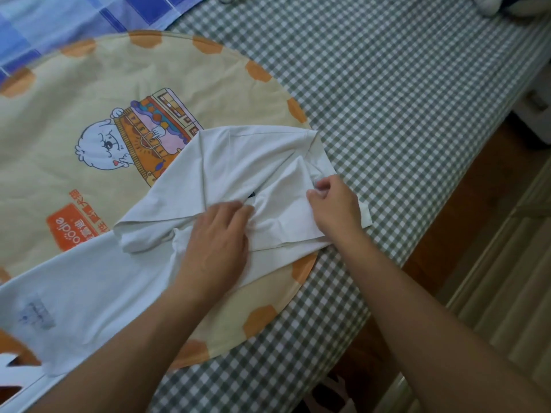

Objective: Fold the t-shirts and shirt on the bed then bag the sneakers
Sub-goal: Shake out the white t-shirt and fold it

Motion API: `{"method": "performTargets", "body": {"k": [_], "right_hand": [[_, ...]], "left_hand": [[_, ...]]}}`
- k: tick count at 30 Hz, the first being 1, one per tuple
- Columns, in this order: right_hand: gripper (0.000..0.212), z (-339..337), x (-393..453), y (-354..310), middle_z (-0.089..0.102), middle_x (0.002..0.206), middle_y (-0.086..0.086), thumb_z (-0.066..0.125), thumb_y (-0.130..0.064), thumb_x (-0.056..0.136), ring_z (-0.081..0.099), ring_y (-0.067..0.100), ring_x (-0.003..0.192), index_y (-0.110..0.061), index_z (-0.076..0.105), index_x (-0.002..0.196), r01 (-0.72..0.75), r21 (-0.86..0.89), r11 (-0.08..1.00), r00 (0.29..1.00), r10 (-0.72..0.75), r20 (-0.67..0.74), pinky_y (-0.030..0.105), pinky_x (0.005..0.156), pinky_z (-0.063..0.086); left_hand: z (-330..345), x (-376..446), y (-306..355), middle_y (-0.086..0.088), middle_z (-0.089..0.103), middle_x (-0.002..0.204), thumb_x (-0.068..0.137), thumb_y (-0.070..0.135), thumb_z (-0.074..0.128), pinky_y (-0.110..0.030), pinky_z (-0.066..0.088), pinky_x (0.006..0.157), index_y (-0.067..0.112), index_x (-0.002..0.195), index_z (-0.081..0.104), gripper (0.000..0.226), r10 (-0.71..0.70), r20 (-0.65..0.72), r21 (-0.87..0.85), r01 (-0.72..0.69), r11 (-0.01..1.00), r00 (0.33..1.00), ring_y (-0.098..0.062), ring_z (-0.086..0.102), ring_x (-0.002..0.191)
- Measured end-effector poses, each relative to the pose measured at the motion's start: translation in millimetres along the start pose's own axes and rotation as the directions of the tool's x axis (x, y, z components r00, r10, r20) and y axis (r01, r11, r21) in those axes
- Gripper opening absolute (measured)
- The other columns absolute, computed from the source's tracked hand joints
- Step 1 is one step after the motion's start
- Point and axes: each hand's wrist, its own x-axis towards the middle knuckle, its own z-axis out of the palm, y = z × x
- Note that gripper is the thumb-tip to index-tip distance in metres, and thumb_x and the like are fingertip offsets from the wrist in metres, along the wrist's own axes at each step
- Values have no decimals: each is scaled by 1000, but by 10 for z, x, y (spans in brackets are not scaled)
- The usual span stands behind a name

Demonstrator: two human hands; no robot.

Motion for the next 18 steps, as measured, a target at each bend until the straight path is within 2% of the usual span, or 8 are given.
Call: {"method": "performTargets", "body": {"k": [2,5,7,11,12,14,16,18], "right_hand": [[43,21,57,-39,42,126,-6,62,-28,97,46,12,112,-26,50,139,199,-76,977,980,-201,-13,28,94,42],[47,61,215,-122,38,137,3,63,-18,96,40,18,121,-28,54,141,499,-247,831,864,-498,71,34,104,41],[40,75,356,-167,40,140,5,65,-19,95,39,24,127,-28,62,133,561,-277,780,827,-540,157,38,109,39],[35,44,524,-211,41,136,0,71,-21,90,38,22,128,-26,65,124,579,-232,781,812,-527,252,36,111,36],[33,33,544,-222,41,134,-1,72,-21,89,39,22,128,-24,66,122,574,-226,787,814,-519,260,34,110,36],[32,4,581,-237,41,130,-4,72,-21,87,41,20,126,-24,65,119,554,-211,805,824,-496,274,35,110,37],[33,-54,619,-253,39,127,-6,72,-22,88,43,16,120,-27,65,121,521,-180,834,836,-456,306,34,108,40],[29,-131,664,-270,38,124,-6,70,-23,91,48,13,105,-27,66,120,490,-145,860,837,-418,353,30,103,42]], "left_hand": [[-43,170,-121,-13,54,126,89,14,57,-48,35,90,15,126,60,37,-62,-6,146,62,987,998,-38,49,113],[-66,434,-265,-12,55,99,90,21,64,-47,36,80,12,98,58,14,-98,17,260,90,962,995,-36,51,92],[-103,554,-336,-11,53,88,91,16,65,-47,38,78,12,87,54,12,-66,48,280,50,959,997,-35,51,87],[-277,667,-522,-16,55,104,94,17,56,-48,35,87,11,101,59,9,-392,-35,213,390,896,919,-37,48,104],[-301,665,-516,-18,53,106,89,10,58,-47,33,85,10,103,58,14,-404,-85,209,413,887,911,-38,47,103],[-292,610,-369,-20,52,103,78,2,60,-47,31,79,8,100,58,24,-131,-98,255,152,955,986,-37,48,96],[-178,523,-232,-15,53,101,80,6,60,-47,32,78,9,94,60,15,124,1,303,-119,946,992,-36,49,94],[-105,523,-205,-14,53,108,85,12,60,-46,32,82,10,91,64,8,51,19,304,-55,951,998,-36,48,100]]}}
